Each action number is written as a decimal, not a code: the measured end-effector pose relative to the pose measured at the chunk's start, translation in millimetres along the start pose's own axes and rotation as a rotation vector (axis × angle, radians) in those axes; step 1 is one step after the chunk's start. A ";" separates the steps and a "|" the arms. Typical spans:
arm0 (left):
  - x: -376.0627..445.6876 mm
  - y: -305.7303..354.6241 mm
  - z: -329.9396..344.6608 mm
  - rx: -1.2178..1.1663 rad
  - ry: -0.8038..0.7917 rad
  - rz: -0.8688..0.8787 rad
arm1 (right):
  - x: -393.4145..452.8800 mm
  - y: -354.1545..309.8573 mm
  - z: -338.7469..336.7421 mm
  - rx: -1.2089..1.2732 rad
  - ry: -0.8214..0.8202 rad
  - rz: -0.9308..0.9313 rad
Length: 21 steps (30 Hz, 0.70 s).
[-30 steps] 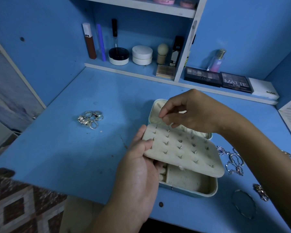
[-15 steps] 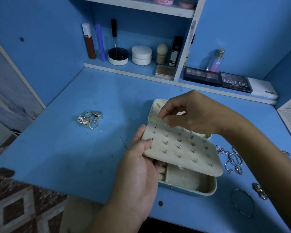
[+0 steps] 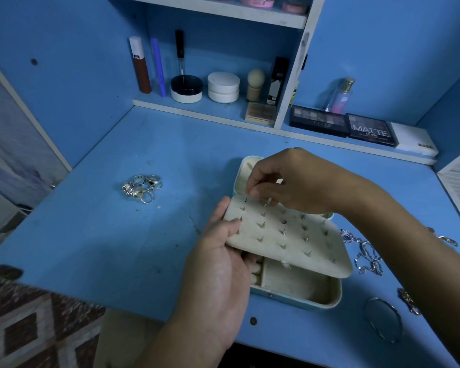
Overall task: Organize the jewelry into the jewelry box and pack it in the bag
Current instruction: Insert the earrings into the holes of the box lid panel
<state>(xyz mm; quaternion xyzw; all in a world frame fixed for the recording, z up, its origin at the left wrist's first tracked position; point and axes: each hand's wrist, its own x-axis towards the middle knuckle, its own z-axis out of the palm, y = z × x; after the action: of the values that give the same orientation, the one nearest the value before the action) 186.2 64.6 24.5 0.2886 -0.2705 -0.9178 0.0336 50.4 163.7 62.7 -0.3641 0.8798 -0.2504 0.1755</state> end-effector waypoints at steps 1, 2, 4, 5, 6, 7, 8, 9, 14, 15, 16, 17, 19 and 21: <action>0.2 -0.1 0.0 0.003 0.001 0.001 | 0.6 -1.0 -0.4 -0.017 -0.006 -0.008; 0.2 -0.2 -0.1 0.004 0.000 0.001 | 1.0 -2.0 -0.9 -0.038 -0.012 -0.018; 0.6 -0.4 -0.1 0.003 -0.004 0.000 | 1.5 -4.0 -2.3 -0.075 -0.024 -0.035; 0.7 -0.6 -0.1 0.005 -0.006 0.000 | 1.7 -5.0 -2.9 -0.088 -0.029 -0.040; 0.7 -0.7 -0.4 0.008 -0.005 0.002 | 1.9 -5.9 -3.3 -0.098 -0.035 -0.043; 0.9 -0.9 -0.5 0.011 -0.005 0.003 | 2.2 -6.4 -3.6 -0.112 -0.039 -0.049; 0.9 -1.1 -0.7 0.011 -0.006 0.004 | 2.5 -6.6 -3.5 -0.130 -0.042 -0.057; 1.3 -1.3 -0.6 0.010 -0.006 0.004 | 3.1 -6.9 -3.4 -0.150 -0.043 -0.065; 2.4 -2.1 -1.1 -0.001 -0.002 0.004 | 5.7 -7.3 -1.9 -0.207 -0.050 -0.077; 2.3 -2.1 -1.1 -0.004 -0.002 0.004 | 6.2 -7.4 -1.8 -0.212 -0.050 -0.079; 2.2 -2.1 -1.2 -0.006 -0.002 0.005 | 6.8 -7.6 -1.8 -0.215 -0.052 -0.080; 2.3 -2.2 -1.4 -0.005 -0.002 0.006 | 7.3 -8.0 -1.7 -0.218 -0.054 -0.081; 2.5 -2.3 -1.6 0.003 -0.004 0.007 | 7.8 -9.2 -2.0 -0.231 -0.060 -0.087; 3.1 -2.5 -1.8 0.013 -0.004 0.006 | 8.1 -10.7 -2.8 -0.245 -0.068 -0.091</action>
<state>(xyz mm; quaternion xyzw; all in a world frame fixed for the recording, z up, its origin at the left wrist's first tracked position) 184.9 65.2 20.3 0.2862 -0.2772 -0.9166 0.0339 49.5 152.1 70.0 -0.4305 0.8799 -0.1362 0.1482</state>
